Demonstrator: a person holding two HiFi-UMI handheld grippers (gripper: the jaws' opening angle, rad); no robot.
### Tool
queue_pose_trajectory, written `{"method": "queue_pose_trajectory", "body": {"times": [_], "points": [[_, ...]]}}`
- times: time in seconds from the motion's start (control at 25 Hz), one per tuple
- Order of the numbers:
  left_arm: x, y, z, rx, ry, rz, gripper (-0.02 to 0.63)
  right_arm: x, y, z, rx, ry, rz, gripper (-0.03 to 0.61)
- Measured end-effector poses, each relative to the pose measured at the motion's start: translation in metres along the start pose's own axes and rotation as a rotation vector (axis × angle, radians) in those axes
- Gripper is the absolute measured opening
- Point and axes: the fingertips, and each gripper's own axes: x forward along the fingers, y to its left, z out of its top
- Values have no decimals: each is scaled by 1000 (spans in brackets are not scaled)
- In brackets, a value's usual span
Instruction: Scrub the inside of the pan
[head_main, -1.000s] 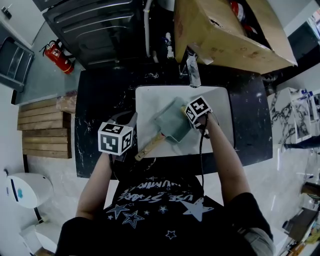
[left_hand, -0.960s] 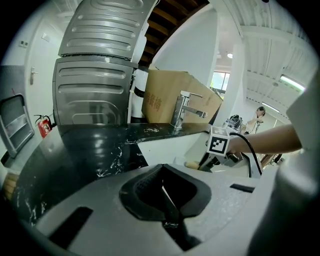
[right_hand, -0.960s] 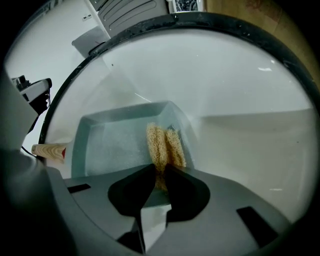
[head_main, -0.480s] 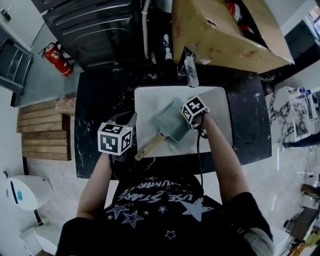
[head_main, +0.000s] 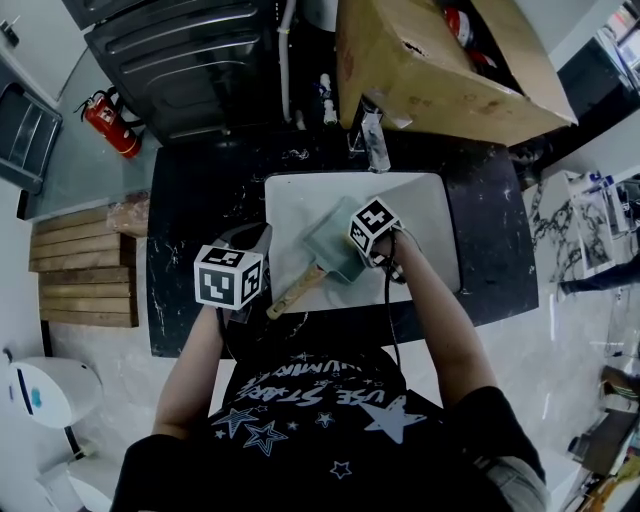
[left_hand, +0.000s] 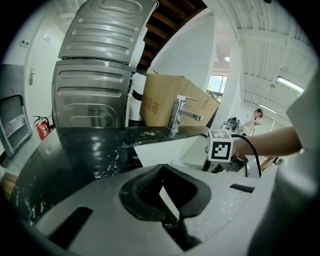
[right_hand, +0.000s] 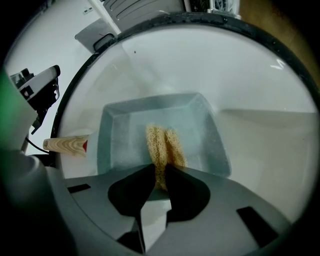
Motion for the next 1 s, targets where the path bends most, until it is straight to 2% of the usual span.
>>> {"method": "queue_pose_trajectory", "body": {"times": [0.4, 0.6, 1.0], "points": [[-8, -11, -5, 30, 8, -31, 8, -4, 44, -6, -6, -12, 82, 67], [-8, -15, -5, 36, 8, -40, 8, -6, 65, -9, -6, -3, 178, 66], [-14, -17, -7, 37, 17, -28, 8, -8, 65, -9, 4, -20, 212, 67]]}}
